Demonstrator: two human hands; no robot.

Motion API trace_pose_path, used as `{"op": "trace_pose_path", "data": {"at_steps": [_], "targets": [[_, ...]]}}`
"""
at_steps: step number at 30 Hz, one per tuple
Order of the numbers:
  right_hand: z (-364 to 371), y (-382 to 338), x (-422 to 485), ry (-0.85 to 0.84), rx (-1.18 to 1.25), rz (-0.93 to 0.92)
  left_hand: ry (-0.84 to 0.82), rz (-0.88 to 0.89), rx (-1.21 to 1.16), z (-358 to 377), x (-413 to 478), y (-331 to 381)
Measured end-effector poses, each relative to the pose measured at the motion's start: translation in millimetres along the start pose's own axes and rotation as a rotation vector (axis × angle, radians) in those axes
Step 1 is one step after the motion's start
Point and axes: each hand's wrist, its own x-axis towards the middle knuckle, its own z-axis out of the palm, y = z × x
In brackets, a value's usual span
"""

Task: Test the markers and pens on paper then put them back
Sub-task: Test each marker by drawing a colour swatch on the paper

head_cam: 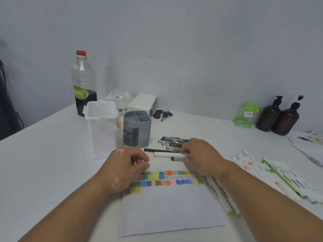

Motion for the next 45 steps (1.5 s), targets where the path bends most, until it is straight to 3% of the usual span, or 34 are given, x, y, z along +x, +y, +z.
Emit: {"op": "trace_pose_path", "data": {"at_steps": [12, 21, 23, 25, 28, 31, 36, 45], "targets": [[-9.1, -0.6, 1.0, -0.119, 0.045, -0.051, -0.027, -0.028, 0.021, 0.1, -2.0, 7.8], [-19.0, -5.4, -10.9, 0.038, 0.141, -0.01, -0.017, -0.047, -0.008, -0.5, -1.8, 7.4], [-25.4, -10.5, -22.3, 0.128, 0.334, 0.021, -0.01, -0.049, -0.036, -1.2, -1.1, 7.4], [-28.3, -20.4, -38.8, 0.168, 0.724, 0.06, 0.001, -0.044, -0.112, -2.3, -2.0, 9.4], [-19.2, -38.7, -60.3, 0.073, 1.305, 0.101, -0.027, 0.045, -0.208, -4.9, -6.3, 14.3], [-4.4, -50.7, -67.2, 0.077, 1.575, 0.183, -0.123, 0.152, -0.254, -8.2, -14.5, 21.8], [11.1, -60.6, -69.7, 0.081, 1.742, 0.174, -0.124, 0.183, -0.217, -3.3, -16.2, 23.4], [14.1, -46.0, -71.9, 0.147, 1.614, 0.134, -0.172, 0.161, -0.051, -2.4, -14.0, 18.9]]}}
